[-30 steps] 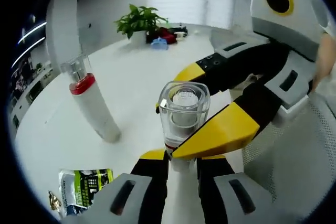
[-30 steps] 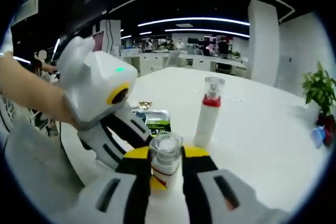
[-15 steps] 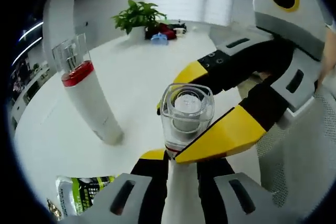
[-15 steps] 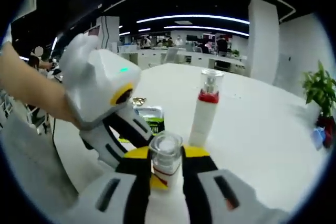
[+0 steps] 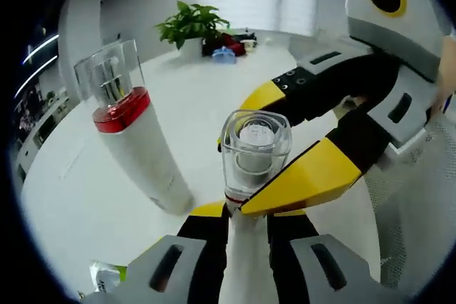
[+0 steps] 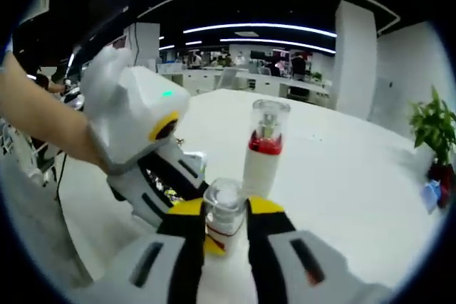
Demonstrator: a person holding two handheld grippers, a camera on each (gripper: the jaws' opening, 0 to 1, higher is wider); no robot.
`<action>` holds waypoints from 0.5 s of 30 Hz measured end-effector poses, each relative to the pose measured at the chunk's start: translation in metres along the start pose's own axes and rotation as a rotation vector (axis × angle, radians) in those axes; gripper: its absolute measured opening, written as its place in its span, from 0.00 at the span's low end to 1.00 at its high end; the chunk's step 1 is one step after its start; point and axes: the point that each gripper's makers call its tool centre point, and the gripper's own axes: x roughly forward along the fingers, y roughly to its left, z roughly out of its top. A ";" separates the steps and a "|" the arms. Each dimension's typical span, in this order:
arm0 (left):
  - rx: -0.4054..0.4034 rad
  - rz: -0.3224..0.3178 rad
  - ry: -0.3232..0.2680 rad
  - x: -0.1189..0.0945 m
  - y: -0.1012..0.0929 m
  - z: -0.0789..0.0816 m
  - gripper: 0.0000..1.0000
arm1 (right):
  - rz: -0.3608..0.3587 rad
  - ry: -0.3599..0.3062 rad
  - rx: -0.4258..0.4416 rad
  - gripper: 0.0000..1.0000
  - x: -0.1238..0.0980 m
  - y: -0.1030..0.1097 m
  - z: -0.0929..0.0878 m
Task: Arrange the skincare products in the storage area until every visible bottle or jar stands upright without overlapping.
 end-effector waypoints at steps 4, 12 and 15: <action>0.010 0.006 0.011 0.002 0.010 0.003 0.17 | -0.007 0.000 -0.013 0.21 0.006 -0.005 0.002; 0.022 0.020 0.023 0.002 0.020 0.006 0.17 | -0.013 0.002 -0.022 0.21 0.014 -0.011 0.005; 0.016 0.024 0.023 0.002 0.021 0.006 0.17 | -0.013 0.007 -0.022 0.21 0.015 -0.011 0.004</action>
